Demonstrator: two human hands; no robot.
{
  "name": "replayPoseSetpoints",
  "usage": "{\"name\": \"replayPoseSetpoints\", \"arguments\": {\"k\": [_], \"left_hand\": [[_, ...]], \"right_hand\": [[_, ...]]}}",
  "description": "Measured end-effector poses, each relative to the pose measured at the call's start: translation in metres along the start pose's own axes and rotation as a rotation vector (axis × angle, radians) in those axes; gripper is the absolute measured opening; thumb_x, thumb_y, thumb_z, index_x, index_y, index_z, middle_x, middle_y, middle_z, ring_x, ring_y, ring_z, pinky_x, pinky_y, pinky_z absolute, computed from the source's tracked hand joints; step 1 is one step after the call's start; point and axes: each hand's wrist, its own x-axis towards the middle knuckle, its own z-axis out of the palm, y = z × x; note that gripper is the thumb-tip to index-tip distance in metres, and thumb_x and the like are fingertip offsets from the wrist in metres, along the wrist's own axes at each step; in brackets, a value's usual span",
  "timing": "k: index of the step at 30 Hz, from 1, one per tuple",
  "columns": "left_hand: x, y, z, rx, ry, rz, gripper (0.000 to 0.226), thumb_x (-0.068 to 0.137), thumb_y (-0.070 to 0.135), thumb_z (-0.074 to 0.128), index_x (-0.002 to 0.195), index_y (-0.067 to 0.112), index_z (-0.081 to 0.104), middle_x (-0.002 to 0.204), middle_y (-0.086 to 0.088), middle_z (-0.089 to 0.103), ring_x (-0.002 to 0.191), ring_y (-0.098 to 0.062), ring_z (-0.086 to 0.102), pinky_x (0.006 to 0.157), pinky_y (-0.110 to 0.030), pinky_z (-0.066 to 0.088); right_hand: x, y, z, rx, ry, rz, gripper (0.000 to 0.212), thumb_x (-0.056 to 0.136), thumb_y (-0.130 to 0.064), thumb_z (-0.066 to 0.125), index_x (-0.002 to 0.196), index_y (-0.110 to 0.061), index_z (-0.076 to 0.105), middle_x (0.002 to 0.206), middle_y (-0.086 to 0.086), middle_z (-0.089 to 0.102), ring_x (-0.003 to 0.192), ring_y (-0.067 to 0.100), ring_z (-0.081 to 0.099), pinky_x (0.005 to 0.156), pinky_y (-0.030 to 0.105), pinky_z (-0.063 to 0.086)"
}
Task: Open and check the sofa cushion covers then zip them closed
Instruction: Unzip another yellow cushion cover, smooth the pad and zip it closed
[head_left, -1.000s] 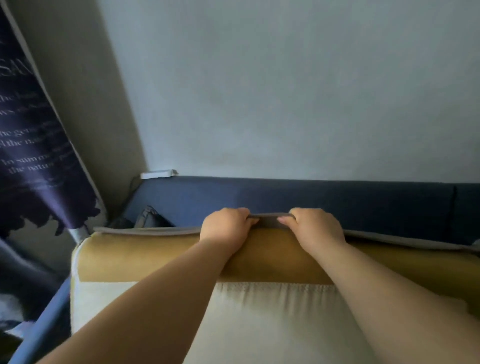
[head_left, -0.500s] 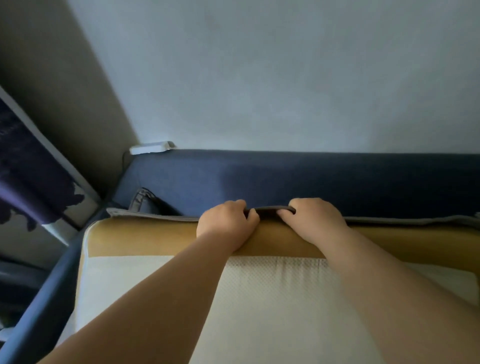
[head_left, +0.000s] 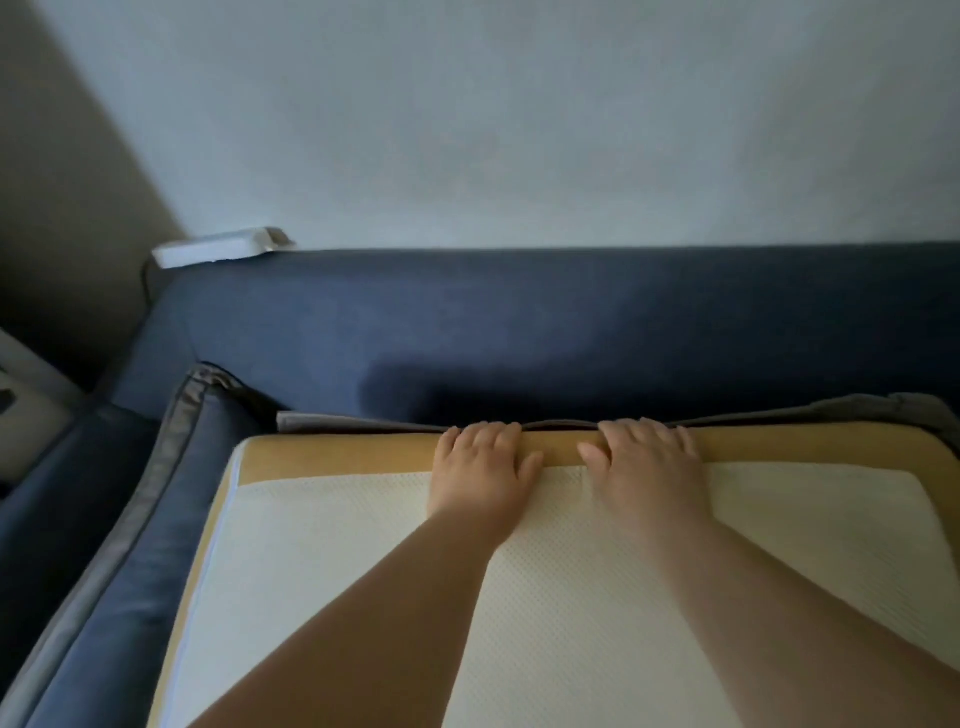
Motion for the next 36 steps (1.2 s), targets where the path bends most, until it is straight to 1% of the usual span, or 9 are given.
{"name": "replayPoseSetpoints", "arguments": {"k": [2,4,13,19,22,25,29,32,36], "left_hand": [[-0.006,-0.026,0.029,0.008,-0.186,0.008,0.058,0.101,0.051,0.022,0.152,0.025,0.017,0.161,0.006,0.012,0.148,-0.012,0.005,0.120,-0.039,0.002],[-0.016,-0.050,0.049,0.058,-0.320,-0.047,0.061,0.101,0.052,0.021,0.154,0.024,0.007,0.162,0.006,0.001,0.148,-0.013,-0.006,0.120,-0.042,-0.002],[-0.029,-0.121,0.086,0.038,-0.356,-0.205,0.060,0.101,0.051,0.021,0.154,0.027,0.006,0.161,0.007,-0.009,0.146,-0.013,-0.016,0.119,-0.046,-0.005],[-0.031,-0.181,0.098,0.064,-0.268,-0.301,0.065,0.099,0.054,0.021,0.154,0.028,-0.003,0.157,0.005,-0.026,0.143,-0.015,-0.027,0.118,-0.048,-0.009],[-0.026,-0.204,0.110,0.075,-0.141,-0.318,0.065,0.099,0.055,0.019,0.153,0.028,-0.006,0.151,0.005,-0.036,0.140,-0.014,-0.032,0.116,-0.051,-0.011],[-0.023,-0.218,0.129,0.093,0.130,-0.307,0.067,0.096,0.054,0.017,0.153,0.026,-0.002,0.156,0.002,-0.027,0.145,-0.015,-0.022,0.115,-0.049,-0.011],[-0.017,-0.239,0.169,0.006,-0.027,-0.359,0.066,0.092,0.055,0.008,0.154,0.030,0.002,0.159,0.007,-0.017,0.144,-0.009,-0.019,0.118,-0.041,-0.009],[-0.008,-0.249,0.190,-0.024,-0.104,-0.377,0.059,0.099,0.047,0.015,0.152,0.032,-0.006,0.159,0.010,-0.018,0.143,-0.008,-0.023,0.118,-0.040,-0.010],[-0.005,-0.254,0.197,-0.002,-0.098,-0.362,0.059,0.100,0.044,0.015,0.152,0.031,-0.009,0.158,0.010,-0.021,0.143,-0.008,-0.025,0.118,-0.041,-0.010]], "right_hand": [[0.004,-0.010,0.033,0.050,-0.160,-0.033,0.057,0.102,-0.051,0.020,0.154,-0.028,0.020,0.163,-0.003,0.014,0.150,0.020,0.008,0.121,0.046,0.009],[0.000,-0.021,0.055,0.056,-0.246,-0.101,0.056,0.103,-0.048,0.018,0.156,-0.029,0.010,0.165,-0.005,0.000,0.151,0.018,-0.004,0.121,0.048,0.002],[0.005,-0.089,0.120,0.111,-0.327,-0.243,0.055,0.104,-0.046,0.020,0.155,-0.030,0.009,0.164,-0.008,0.000,0.151,0.017,-0.004,0.121,0.048,0.002],[0.022,-0.145,0.147,0.162,-0.204,-0.373,0.061,0.102,-0.048,0.024,0.156,-0.029,0.001,0.164,-0.005,-0.008,0.151,0.018,-0.009,0.120,0.048,0.002],[0.032,-0.178,0.163,0.245,0.000,-0.424,0.068,0.099,-0.047,0.040,0.156,-0.021,0.014,0.165,0.002,0.003,0.151,0.024,0.003,0.118,0.057,0.010],[0.047,-0.201,0.174,0.294,0.263,-0.356,0.066,0.096,-0.044,0.039,0.154,-0.015,0.024,0.163,0.009,0.016,0.149,0.027,0.018,0.113,0.058,0.012],[0.057,-0.212,0.241,0.202,0.085,-0.371,0.065,0.097,-0.053,0.024,0.149,-0.017,0.040,0.158,0.004,0.031,0.145,0.025,0.030,0.113,0.063,0.023],[0.062,-0.211,0.288,0.101,-0.040,-0.340,0.065,0.099,-0.057,0.011,0.154,-0.026,0.027,0.162,-0.006,0.017,0.150,0.018,0.013,0.118,0.052,0.007],[0.069,-0.216,0.293,0.090,0.033,-0.338,0.059,0.098,-0.049,0.027,0.151,-0.023,0.035,0.160,-0.002,0.026,0.149,0.021,0.020,0.116,0.051,0.012]]}}
